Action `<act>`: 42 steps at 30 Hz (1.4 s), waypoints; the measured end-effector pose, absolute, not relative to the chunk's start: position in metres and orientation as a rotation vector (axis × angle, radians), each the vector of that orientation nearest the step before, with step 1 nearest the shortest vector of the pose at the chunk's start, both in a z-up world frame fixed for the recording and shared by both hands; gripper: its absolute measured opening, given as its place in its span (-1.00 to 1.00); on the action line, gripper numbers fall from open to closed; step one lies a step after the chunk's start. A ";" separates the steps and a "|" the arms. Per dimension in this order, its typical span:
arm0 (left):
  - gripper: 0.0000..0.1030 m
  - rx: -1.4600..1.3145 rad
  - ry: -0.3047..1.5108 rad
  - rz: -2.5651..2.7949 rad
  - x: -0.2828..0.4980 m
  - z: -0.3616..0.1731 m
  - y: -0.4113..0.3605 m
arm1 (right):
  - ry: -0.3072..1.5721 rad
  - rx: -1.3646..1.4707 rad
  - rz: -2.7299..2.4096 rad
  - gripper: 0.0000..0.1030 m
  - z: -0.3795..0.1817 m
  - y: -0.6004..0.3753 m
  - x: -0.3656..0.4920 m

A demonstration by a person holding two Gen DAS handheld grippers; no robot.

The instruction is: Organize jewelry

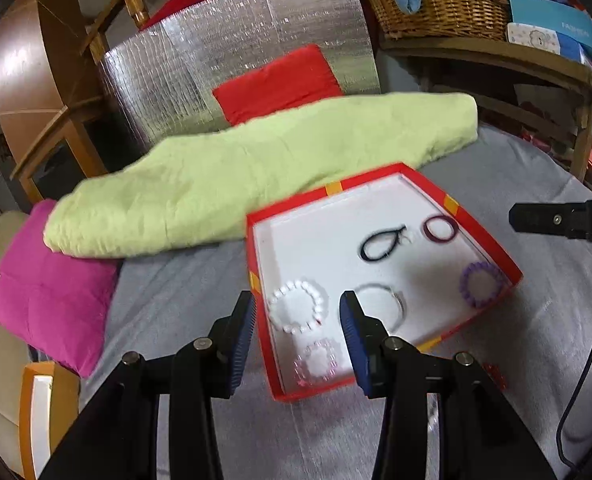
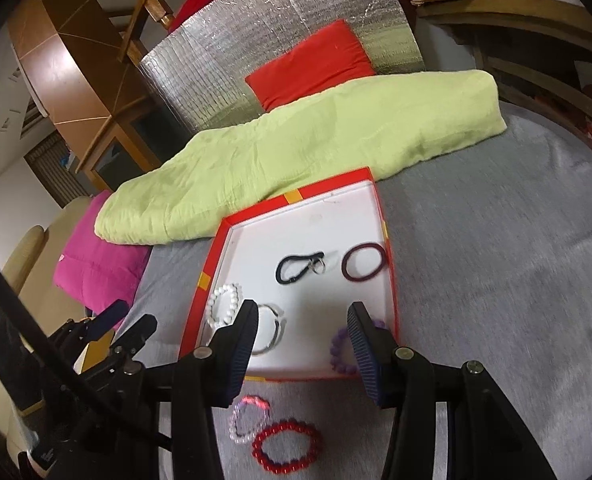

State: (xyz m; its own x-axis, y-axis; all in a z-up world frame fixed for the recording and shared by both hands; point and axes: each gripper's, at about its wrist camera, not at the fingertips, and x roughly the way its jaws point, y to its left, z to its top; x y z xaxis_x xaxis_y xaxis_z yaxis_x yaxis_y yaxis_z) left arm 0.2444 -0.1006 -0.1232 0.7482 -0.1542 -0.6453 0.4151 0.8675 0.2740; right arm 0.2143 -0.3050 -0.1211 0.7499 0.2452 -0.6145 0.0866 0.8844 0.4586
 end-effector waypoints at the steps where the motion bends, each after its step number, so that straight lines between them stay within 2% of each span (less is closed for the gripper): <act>1: -0.14 0.415 0.680 -0.331 0.244 -0.126 -0.099 | 0.728 0.489 0.093 -0.03 -0.121 -0.305 0.212; 17: -0.14 0.302 0.936 -0.375 0.225 -0.162 -0.079 | 0.992 0.445 0.183 -0.03 -0.187 -0.286 0.177; 21: -0.14 0.277 0.968 -0.377 0.215 -0.172 -0.077 | 1.023 0.415 0.213 -0.09 -0.197 -0.271 0.179; 26: -0.14 0.214 1.003 -0.376 0.208 -0.184 -0.070 | 1.052 0.390 0.205 -0.26 -0.207 -0.262 0.186; 29: -0.14 0.192 1.010 -0.382 0.207 -0.186 -0.069 | 1.041 0.314 0.192 -0.50 -0.208 -0.252 0.186; 30: -0.14 0.188 1.002 -0.394 0.206 -0.184 -0.070 | 1.038 0.283 0.188 -0.70 -0.208 -0.249 0.185; 31: -0.14 0.179 0.994 -0.406 0.206 -0.182 -0.070 | 1.040 0.264 0.185 -0.74 -0.209 -0.246 0.185; 35: -0.14 0.145 0.998 -0.452 0.208 -0.182 -0.074 | 1.015 0.221 0.150 -0.82 -0.204 -0.248 0.184; 42: -0.14 0.155 1.022 -0.513 0.209 -0.191 -0.093 | 1.002 0.284 0.065 -0.82 -0.197 -0.282 0.186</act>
